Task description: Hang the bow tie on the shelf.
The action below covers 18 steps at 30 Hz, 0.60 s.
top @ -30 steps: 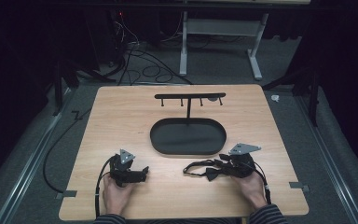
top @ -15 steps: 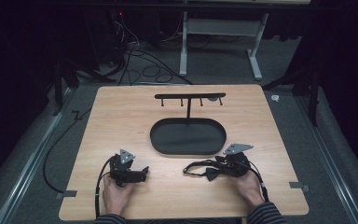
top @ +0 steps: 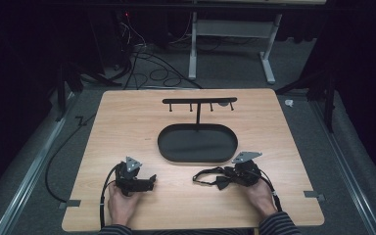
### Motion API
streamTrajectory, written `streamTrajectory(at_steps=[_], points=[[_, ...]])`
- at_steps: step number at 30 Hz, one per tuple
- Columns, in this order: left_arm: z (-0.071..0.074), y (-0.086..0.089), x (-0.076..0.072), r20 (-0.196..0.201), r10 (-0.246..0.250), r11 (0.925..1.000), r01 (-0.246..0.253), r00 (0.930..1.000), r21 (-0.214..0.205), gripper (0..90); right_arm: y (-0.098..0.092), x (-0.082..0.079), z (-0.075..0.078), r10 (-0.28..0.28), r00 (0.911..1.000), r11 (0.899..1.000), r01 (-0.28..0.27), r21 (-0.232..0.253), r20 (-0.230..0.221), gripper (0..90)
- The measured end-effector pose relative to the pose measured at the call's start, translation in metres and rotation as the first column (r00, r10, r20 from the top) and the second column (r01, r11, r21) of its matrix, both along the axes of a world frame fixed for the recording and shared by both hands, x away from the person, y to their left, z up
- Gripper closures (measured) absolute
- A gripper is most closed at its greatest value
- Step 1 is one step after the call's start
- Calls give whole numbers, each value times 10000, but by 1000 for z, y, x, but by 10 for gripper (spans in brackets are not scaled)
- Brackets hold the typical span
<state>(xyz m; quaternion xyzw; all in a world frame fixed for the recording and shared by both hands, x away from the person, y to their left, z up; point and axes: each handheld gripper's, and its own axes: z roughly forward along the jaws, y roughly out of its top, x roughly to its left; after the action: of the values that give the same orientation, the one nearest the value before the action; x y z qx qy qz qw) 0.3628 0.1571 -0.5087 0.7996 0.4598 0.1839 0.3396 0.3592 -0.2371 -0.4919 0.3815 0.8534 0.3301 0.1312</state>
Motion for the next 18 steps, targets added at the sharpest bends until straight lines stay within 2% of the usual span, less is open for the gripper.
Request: streamTrajectory(at_steps=[7, 13, 18], points=[[0, 0, 0, 4, 3, 10000, -3, 10000, -9, 60, 0, -1, 0, 142, 9998, 9998, -141, -167, 105, 893], [0, 1, -1, 49, 90, 10000, -90, 9999, -41, 81, -2, -3, 5, 152, 9995, 9998, -155, 126, 275, 900], [0, 1, -1, 55, 87, 9999, -87, 9999, -52, 81, -6, -8, 18, 78, 9982, 9991, -102, 400, 588, 900]])
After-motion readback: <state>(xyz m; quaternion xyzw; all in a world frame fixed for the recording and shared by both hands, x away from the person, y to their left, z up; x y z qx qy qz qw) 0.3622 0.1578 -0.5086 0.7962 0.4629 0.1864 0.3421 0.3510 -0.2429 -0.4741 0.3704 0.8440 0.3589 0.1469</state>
